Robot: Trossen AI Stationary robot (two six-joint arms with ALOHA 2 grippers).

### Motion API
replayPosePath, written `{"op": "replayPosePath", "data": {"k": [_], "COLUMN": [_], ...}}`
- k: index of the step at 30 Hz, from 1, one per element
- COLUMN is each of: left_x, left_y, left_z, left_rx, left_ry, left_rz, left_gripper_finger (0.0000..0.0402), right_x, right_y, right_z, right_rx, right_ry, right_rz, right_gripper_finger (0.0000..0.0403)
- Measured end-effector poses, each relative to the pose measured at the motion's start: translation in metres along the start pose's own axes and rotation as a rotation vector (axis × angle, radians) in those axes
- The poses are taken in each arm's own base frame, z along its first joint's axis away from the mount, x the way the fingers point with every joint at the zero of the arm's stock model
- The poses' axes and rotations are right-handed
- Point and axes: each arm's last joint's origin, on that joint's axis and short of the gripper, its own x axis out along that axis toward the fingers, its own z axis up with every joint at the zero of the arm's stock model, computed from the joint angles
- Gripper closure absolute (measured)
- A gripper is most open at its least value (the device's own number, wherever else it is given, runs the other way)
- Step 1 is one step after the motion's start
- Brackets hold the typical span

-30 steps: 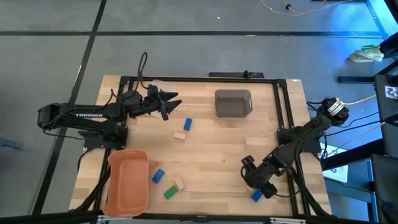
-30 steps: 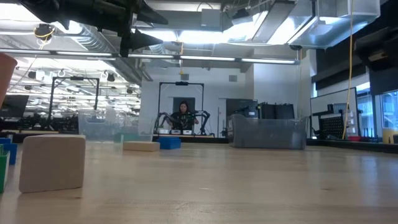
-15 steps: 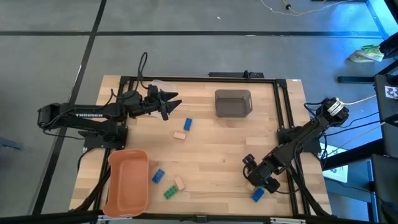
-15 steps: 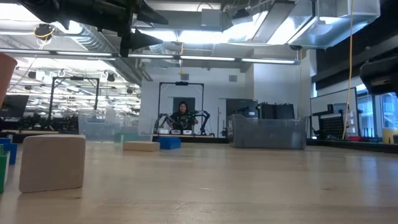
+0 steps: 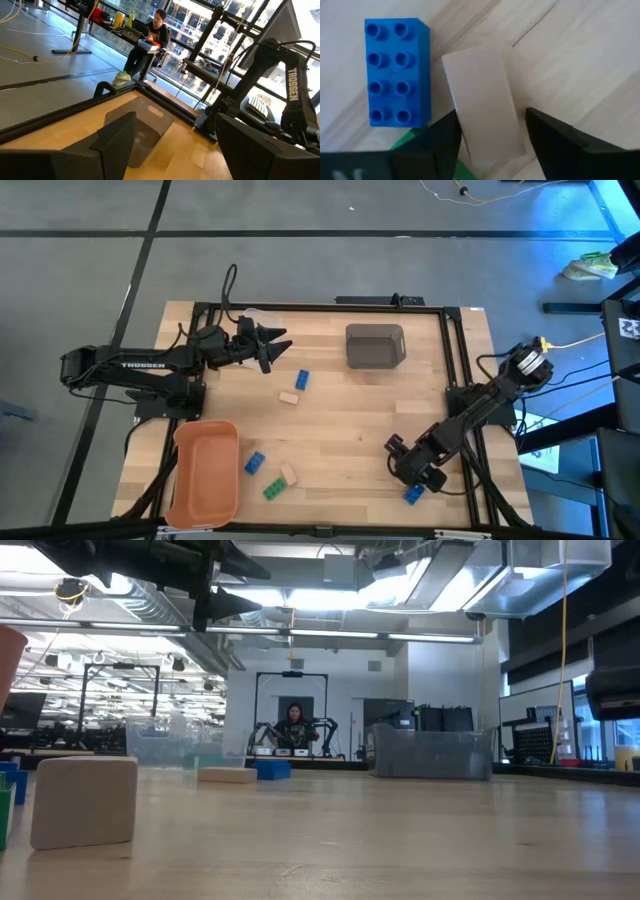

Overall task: Sort & place blocks by color
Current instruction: Put the bottom right brown block into the black bin

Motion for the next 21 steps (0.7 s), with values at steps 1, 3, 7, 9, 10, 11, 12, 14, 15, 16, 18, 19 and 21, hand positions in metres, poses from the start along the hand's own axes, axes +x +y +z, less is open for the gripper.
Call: {"op": "replayPosePath", "data": {"k": [1,3,7,9,10,11,12,14,15,16,18,19,21], "left_x": [0.0,0.0,0.0,0.0,0.0,0.0,0.0,0.0,0.0,0.0,0.0,0.0,0.0], "left_y": [0.0,0.0,0.0,0.0,0.0,0.0,0.0,0.0,0.0,0.0,0.0,0.0,0.0], "left_z": [0.0,0.0,0.0,0.0,0.0,0.0,0.0,0.0,0.0,0.0,0.0,0.0,0.0], "left_rx": [0.0,0.0,0.0,0.0,0.0,0.003,0.007,0.008,0.009,0.009,0.009,0.01,0.026], "left_ry": [0.0,0.0,0.0,0.0,0.0,0.0,0.0,0.0,0.0,0.0,0.0,0.003,0.013], "left_rz": [0.0,0.0,0.0,0.0,0.0,0.0,0.0,0.0,0.0,0.0,-0.001,-0.006,-0.03], "left_gripper_finger": [0.0139,0.0139,0.0139,0.0139,0.0139,0.0139,0.0139,0.0139,0.0139,0.0139,0.0139,0.0139,0.0139], "right_x": [0.0,-0.002,-0.017,-0.025,-0.028,-0.031,-0.034,-0.037,-0.039,-0.041,-0.045,-0.047,-0.051], "right_y": [0.0,0.0,-0.007,-0.014,-0.019,-0.023,-0.027,-0.034,-0.036,-0.038,-0.043,-0.046,-0.052], "right_z": [0.001,0.005,0.019,0.021,0.019,0.016,0.01,-0.004,-0.011,-0.018,-0.027,-0.032,-0.038], "right_rx": [0.0,0.001,0.024,0.107,0.174,0.254,0.34,0.511,0.596,0.688,0.885,0.98,1.132], "right_ry": [0.002,-0.002,-0.024,-0.036,-0.038,-0.04,-0.037,-0.045,-0.068,-0.113,-0.276,-0.381,-0.617], "right_rz": [-0.002,-0.004,-0.027,-0.04,-0.047,-0.054,-0.076,-0.151,-0.191,-0.234,-0.288,-0.306,-0.324], "right_gripper_finger": [0.0197,0.0231,0.0272,0.0272,0.0272,0.0272,0.0272,0.0272,0.0272,0.0272,0.0272,0.0272,0.0272]}}
